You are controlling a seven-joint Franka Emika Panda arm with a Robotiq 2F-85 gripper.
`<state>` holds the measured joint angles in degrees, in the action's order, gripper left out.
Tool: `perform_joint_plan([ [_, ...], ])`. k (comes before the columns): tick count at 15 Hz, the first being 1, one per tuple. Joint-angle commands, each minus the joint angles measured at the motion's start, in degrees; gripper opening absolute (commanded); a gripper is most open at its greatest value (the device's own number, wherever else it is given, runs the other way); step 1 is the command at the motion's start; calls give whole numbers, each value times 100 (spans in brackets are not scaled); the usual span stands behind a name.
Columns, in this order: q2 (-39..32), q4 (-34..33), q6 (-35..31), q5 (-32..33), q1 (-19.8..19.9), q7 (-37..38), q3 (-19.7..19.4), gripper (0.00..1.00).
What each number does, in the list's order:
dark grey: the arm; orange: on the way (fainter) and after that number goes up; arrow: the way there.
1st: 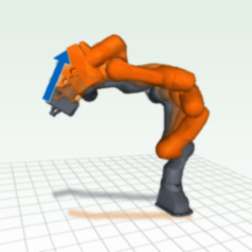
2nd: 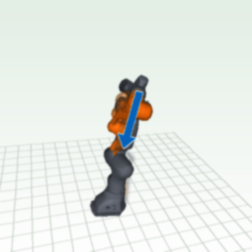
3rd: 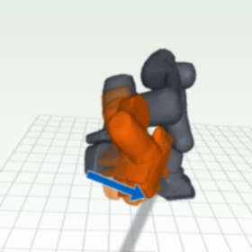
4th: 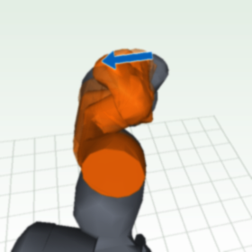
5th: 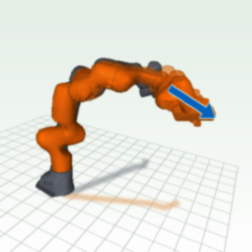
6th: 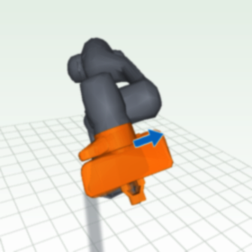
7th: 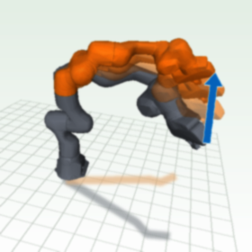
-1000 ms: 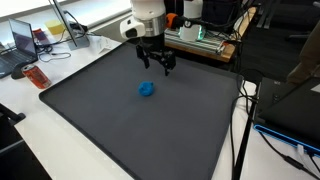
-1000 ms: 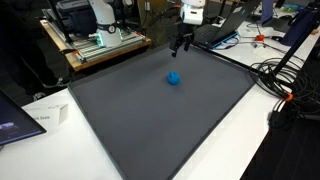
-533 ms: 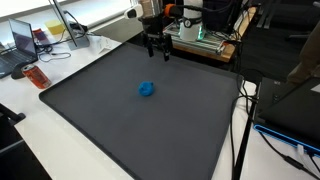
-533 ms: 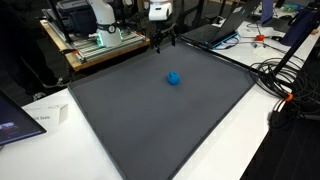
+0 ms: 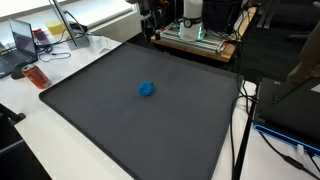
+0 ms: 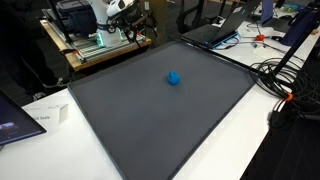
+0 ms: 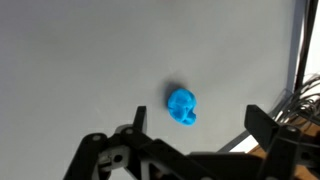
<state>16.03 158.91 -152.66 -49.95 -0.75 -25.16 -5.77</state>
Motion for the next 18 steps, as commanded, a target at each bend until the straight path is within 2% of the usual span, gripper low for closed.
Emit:
perform_joint_plan([
  [1, 432, -42, 657, -725, 422, -788, -316, 100],
  [3, 493, -93, 829, -709, 645, -925, -310, 100],
  [4, 308, -105, 578, -461, 432, -643, -364, 100],
  [9, 171, -221, 535, -485, 372, -730, -349, 100],
  [14, -422, -460, -234, -302, 135, -371, 324, 100],
  [16, -678, -490, -598, 211, 110, 131, 713, 100],
  [18, -949, -553, -872, 983, 163, 788, 1066, 100],
])
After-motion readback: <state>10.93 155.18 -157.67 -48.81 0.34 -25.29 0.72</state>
